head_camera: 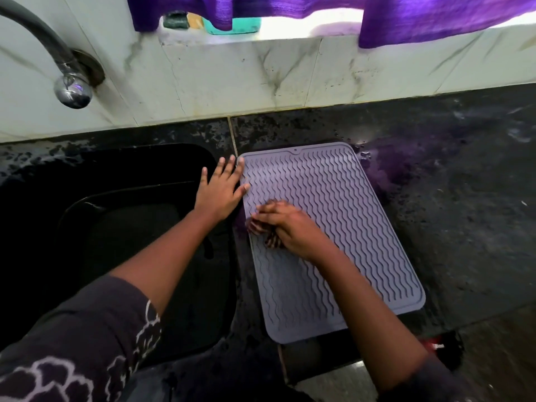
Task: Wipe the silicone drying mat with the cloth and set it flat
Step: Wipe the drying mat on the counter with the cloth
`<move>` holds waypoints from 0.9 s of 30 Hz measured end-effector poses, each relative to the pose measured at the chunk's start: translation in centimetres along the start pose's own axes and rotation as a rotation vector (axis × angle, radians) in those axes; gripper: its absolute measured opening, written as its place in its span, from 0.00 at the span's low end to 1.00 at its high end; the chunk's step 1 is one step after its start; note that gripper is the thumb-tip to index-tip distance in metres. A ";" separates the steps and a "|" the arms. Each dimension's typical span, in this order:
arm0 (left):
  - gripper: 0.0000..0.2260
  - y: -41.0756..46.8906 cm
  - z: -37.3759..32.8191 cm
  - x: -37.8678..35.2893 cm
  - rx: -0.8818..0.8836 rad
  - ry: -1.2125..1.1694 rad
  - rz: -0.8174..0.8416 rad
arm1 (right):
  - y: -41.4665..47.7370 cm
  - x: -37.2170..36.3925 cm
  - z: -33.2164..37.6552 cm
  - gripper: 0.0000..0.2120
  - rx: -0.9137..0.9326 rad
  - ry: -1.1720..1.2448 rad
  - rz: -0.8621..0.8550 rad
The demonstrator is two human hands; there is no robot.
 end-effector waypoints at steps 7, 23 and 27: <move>0.23 -3.0 -1.3 -1.2 0.084 -0.144 0.025 | -1.3 -2.3 -0.5 0.21 -0.033 -0.135 0.091; 0.23 -3.2 -1.8 -0.7 0.103 -0.142 0.079 | -1.9 -2.4 0.0 0.22 -0.009 -0.149 0.094; 0.23 -3.3 -1.7 -0.7 0.111 -0.134 0.073 | -4.8 -3.5 -0.3 0.22 0.016 -0.108 0.096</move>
Point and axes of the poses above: each hand's wrist, its own y-axis towards the middle knuckle, its own x-axis out of the back of the hand, z = x × y, the point moved 6 cm from there along y, towards the middle knuckle, and after that the axes turned 14 degrees about y, right-handed, at the moved point
